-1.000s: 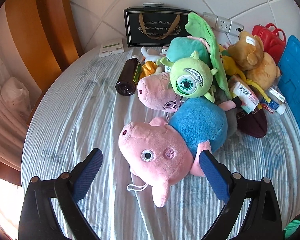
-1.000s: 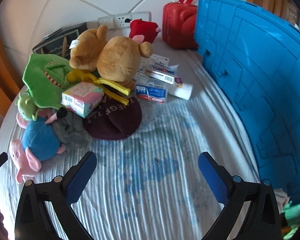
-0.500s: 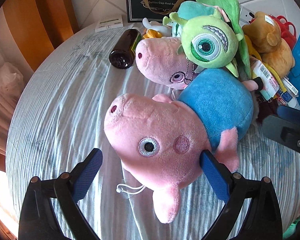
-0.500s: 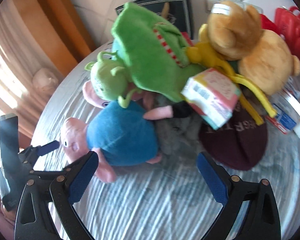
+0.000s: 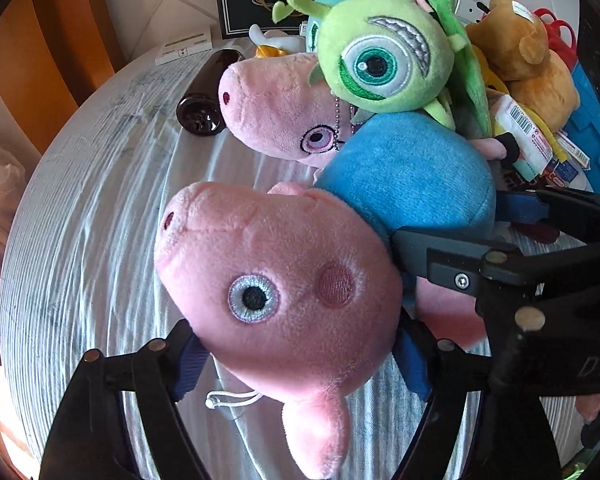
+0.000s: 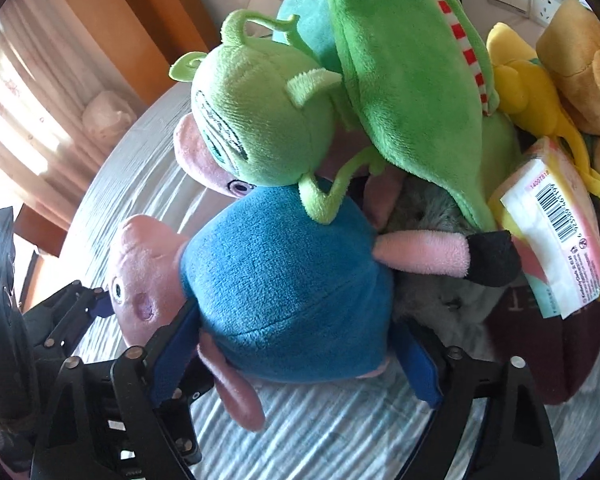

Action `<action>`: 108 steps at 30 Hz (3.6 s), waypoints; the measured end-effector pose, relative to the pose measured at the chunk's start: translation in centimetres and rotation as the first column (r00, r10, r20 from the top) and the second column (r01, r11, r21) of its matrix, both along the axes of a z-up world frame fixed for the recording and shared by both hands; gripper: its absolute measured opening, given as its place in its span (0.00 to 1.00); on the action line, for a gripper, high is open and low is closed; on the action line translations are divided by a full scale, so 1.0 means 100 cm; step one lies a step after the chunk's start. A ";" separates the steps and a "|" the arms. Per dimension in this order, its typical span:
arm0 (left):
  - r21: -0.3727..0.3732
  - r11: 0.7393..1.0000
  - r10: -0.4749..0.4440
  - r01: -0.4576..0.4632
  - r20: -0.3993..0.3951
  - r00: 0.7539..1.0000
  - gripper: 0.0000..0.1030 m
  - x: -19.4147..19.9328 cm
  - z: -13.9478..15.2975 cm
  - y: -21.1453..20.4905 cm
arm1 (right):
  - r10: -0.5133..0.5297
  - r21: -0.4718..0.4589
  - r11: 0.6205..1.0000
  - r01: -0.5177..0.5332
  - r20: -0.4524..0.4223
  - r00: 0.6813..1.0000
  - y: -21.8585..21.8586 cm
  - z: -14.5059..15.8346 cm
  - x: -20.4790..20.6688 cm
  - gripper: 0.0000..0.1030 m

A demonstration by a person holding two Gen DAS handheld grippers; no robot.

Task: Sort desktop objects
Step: 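Lift the pig plush with the right tool and carry it over the blue bin, then open the right tool to drop the pig plush into the blue bin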

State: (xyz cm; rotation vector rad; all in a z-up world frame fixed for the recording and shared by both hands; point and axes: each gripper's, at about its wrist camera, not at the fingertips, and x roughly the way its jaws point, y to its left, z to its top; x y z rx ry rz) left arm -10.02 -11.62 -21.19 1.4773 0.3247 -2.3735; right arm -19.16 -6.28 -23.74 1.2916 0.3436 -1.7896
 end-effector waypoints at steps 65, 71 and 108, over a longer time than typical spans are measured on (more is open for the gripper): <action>-0.029 0.568 -0.820 0.823 0.067 0.568 0.75 -0.242 0.253 0.610 | -0.771 -0.028 0.636 0.771 -0.072 0.633 0.674 0.277 -0.141 0.28; 0.000 0.597 -0.794 0.802 0.141 0.591 0.75 -0.233 0.247 0.611 | -0.774 0.062 0.625 0.778 -0.079 0.628 0.670 0.263 -0.147 0.28; -0.158 0.732 -0.680 0.663 -0.231 0.696 0.75 -0.096 0.321 0.436 | -0.708 0.056 0.648 0.760 -0.325 0.627 0.555 0.325 -0.023 0.89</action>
